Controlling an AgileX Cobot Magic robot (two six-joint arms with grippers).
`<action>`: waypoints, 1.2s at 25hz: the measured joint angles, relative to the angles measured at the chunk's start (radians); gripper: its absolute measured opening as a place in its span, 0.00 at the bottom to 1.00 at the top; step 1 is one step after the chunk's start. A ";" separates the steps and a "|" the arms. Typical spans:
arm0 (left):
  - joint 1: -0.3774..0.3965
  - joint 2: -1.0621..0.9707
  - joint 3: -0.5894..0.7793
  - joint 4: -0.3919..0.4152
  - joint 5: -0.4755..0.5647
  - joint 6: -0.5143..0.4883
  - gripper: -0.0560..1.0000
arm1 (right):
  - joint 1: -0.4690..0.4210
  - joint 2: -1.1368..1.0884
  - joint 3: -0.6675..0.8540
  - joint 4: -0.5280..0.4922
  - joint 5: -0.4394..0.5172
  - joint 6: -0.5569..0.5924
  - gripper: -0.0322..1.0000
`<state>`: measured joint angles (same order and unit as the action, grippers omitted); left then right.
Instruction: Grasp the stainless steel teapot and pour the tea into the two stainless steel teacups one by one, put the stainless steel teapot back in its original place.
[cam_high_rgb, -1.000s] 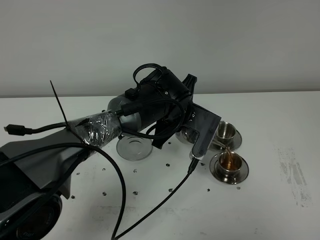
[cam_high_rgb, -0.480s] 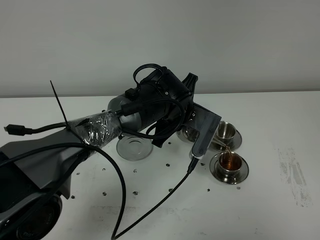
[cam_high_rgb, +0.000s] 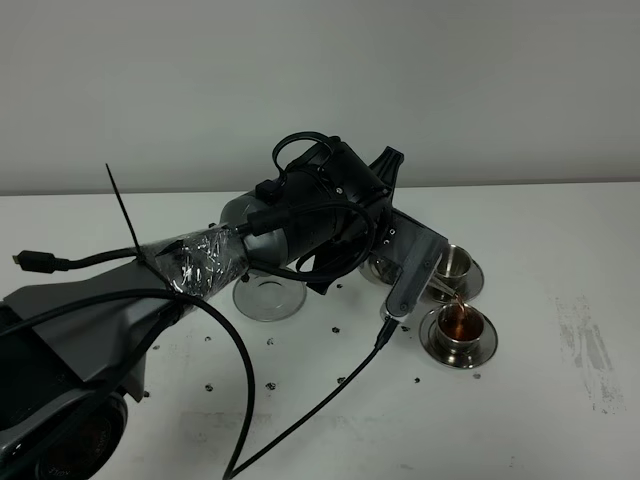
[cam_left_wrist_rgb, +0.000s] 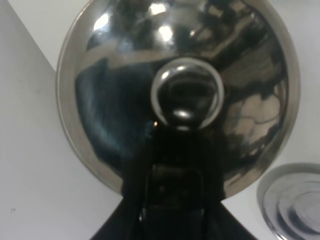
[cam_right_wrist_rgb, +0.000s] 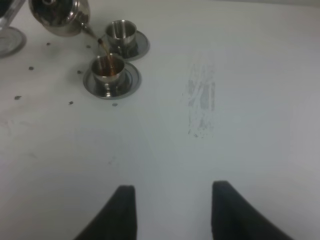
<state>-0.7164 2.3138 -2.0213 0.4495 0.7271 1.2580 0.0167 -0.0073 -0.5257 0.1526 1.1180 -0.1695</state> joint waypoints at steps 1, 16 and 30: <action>0.000 0.000 0.000 0.001 0.000 0.007 0.26 | 0.000 0.000 0.000 0.000 0.000 0.000 0.36; 0.000 0.000 0.000 0.025 -0.006 0.030 0.26 | 0.000 0.000 0.000 0.000 0.000 0.000 0.36; -0.007 0.000 0.000 0.033 -0.030 0.063 0.26 | 0.000 0.000 0.000 0.000 0.000 0.000 0.36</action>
<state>-0.7232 2.3138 -2.0213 0.4827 0.6972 1.3205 0.0167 -0.0073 -0.5257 0.1526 1.1180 -0.1692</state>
